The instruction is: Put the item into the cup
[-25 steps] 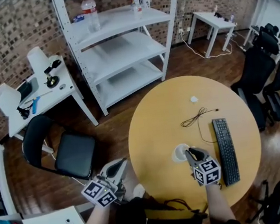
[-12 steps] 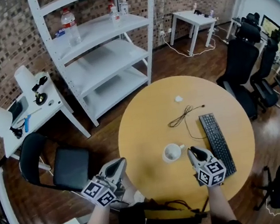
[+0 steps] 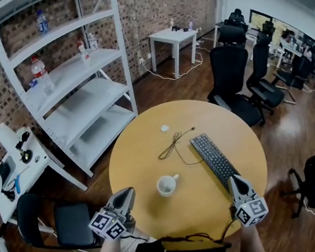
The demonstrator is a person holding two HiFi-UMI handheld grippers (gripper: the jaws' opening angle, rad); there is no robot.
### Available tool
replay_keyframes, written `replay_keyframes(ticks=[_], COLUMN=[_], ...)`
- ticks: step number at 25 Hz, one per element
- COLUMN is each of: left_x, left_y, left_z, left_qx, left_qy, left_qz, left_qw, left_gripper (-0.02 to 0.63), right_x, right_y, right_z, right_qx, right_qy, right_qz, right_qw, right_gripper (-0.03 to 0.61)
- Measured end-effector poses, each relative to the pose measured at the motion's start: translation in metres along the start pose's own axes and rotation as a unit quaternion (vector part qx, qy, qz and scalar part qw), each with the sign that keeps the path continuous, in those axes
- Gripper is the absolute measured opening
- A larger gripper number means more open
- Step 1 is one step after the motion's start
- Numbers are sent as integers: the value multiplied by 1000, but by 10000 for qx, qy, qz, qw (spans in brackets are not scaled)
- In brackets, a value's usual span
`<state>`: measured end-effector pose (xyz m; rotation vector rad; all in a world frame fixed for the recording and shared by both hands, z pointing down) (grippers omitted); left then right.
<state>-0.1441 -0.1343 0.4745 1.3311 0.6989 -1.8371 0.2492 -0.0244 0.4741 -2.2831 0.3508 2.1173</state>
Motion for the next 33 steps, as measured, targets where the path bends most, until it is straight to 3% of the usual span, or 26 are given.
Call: replay_keyframes(ticks=[5,10,22,33], left_x=[-1,0,-5,-2], left_y=[36,57,40,25], left_z=[-20,-40,-33,-15], left_qx=[-378,-693,-393,-94], left_qy=[49,115,34,-62], left_qz=[24,7,-7,-143], left_qw=[9993,9975,9992,9998], left_gripper=[3,3,3,3], right_x=[7,-8,2,1], right_y=[-54,-68,-37,-27], right_z=[-35,-43,-31,-25], right_qx=[-648,-936,-506,-402], right_qy=[185,154,3,-18], right_qz=[-365,-221,-193,-140], right_qw=[9971,9952,9985,9991], right_gripper=[11,8,8,8])
Point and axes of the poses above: the fingertips, and each gripper's own axes: y forward along the fingers, z to its left, x out of its top, the point moved 5 cm from there along -y, backward along the fingers, and after that the axes turned 4 degrees about z, right-handed, at the moved point
